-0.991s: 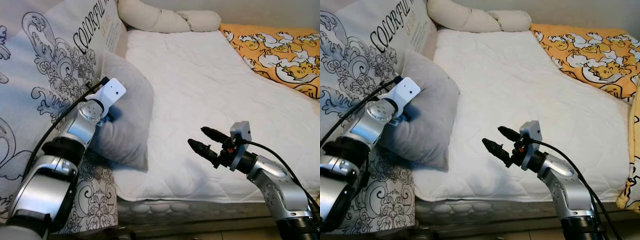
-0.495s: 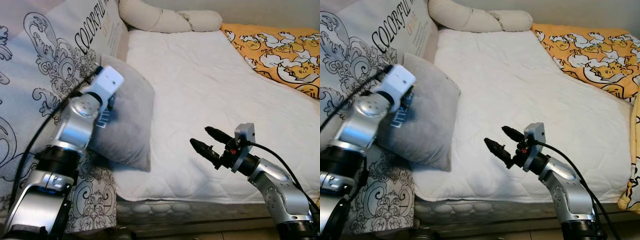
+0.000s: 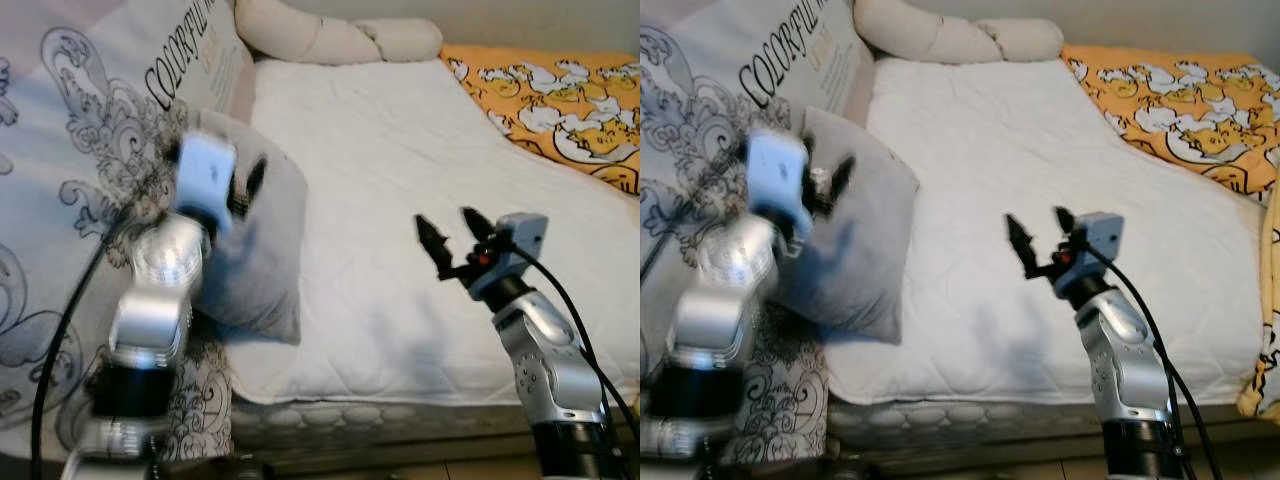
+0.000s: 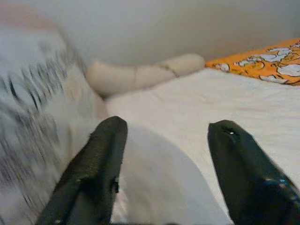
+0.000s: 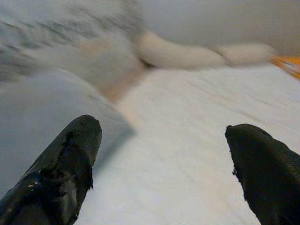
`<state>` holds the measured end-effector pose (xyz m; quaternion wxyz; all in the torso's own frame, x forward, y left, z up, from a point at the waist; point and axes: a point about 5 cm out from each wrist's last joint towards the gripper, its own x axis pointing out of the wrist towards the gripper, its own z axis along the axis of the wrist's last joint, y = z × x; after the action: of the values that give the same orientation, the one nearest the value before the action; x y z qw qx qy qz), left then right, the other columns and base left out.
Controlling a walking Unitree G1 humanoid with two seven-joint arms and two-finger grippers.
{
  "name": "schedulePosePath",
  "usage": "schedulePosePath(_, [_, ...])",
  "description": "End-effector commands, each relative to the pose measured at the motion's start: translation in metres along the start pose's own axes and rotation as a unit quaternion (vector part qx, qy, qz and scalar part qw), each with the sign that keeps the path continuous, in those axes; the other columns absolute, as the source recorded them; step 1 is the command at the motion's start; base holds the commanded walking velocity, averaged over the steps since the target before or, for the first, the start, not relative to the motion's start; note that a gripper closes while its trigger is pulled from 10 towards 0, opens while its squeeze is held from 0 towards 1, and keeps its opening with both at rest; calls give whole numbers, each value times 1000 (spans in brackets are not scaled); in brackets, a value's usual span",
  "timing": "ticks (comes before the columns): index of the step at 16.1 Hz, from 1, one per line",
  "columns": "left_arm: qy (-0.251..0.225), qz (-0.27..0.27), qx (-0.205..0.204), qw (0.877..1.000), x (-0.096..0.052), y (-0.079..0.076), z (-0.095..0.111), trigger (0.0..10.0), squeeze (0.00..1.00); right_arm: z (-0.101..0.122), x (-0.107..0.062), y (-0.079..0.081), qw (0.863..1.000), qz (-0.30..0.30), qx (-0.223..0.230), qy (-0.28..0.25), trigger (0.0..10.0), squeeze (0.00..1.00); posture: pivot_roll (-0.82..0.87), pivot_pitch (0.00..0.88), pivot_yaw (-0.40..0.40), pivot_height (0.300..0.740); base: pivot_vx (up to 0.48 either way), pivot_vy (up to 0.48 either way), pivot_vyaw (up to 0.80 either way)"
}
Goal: Clean up the room
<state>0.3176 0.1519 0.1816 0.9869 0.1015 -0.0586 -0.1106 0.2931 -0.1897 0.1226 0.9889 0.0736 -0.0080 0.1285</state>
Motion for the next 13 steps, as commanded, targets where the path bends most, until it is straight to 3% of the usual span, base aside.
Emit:
schedulePosePath(1, [-19, 22, -44, 999, -4, -3, 2, 10000, 1000, 6, 2, 1, 999, -32, -2, -14, 10000, 1000, -37, 0, 4, 740, 0, 0, 0])
schedulePosePath(3, [5, 54, -117, 992, -13, -6, -15, 10000, 1000, 11, 3, 12, 998, -43, -1, -36, 10000, 1000, -35, 0, -20, 740, 0, -345, 0])
schedulePosePath(5, [26, 73, -103, 992, -20, -8, -26, 10000, 1000, 8, 1, 17, 996, -83, -11, -36, 10000, 1000, -10, 0, -57, 740, 0, -392, 0])
schedulePosePath(8, [29, 110, -71, 991, -25, -2, -36, 10000, 1000, -3, 1, 24, 996, -88, -11, -11, 10000, 1000, 3, 0, -71, 740, 0, -336, 0])
schedulePosePath(10, [39, 116, -64, 990, -26, 1, -40, 10000, 1000, -3, 1, 26, 997, -82, -3, -2, 10000, 1000, 5, 0, -68, 740, 0, -247, 0])
schedulePosePath(13, [67, 119, -41, 990, -27, 2, -52, 10000, 1000, -9, -2, 24, 993, -112, -29, 2, 10000, 1000, 3, 0, -61, 740, 0, -259, 0])
